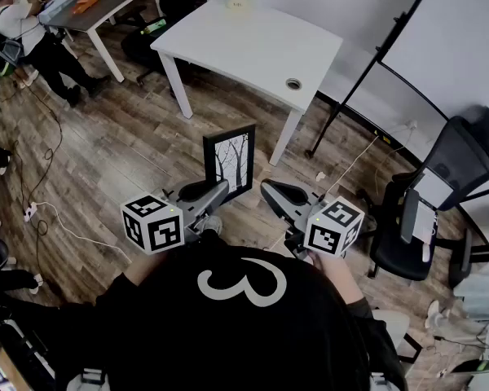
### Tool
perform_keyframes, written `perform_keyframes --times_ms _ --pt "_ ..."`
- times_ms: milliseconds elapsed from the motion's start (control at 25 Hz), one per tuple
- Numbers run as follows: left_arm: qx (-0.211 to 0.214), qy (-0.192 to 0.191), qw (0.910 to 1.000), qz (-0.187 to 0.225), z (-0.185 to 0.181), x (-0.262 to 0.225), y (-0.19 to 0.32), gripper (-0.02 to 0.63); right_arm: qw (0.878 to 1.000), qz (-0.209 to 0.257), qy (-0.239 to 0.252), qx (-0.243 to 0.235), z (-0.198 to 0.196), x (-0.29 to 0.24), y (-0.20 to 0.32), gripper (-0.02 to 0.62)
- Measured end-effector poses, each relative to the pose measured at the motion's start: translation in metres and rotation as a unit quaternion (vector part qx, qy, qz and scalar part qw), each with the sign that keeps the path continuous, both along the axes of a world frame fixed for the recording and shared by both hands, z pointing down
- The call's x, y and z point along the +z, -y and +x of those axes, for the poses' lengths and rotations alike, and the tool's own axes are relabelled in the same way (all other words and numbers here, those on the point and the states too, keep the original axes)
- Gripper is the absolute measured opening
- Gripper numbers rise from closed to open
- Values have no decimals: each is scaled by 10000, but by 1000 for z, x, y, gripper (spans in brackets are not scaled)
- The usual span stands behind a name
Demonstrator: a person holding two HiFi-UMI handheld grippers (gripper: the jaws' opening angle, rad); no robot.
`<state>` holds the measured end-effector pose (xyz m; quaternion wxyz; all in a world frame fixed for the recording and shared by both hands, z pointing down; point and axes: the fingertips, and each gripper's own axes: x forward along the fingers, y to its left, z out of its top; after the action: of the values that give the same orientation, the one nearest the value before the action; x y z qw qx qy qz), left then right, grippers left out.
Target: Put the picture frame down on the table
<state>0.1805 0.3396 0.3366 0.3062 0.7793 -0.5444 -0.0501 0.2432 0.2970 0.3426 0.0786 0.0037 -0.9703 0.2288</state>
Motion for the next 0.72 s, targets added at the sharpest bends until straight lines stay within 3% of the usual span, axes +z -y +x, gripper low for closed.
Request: perform_keyframes --times_ms 560,720 --pt "177 -131 9996 -155 -36 10 25 57 9995 -147 -208 183 -37 14 22 23" --pt "232 -177 9993 -242 -67 17 43 57 9989 -277 -277 261 -65 24 39 24"
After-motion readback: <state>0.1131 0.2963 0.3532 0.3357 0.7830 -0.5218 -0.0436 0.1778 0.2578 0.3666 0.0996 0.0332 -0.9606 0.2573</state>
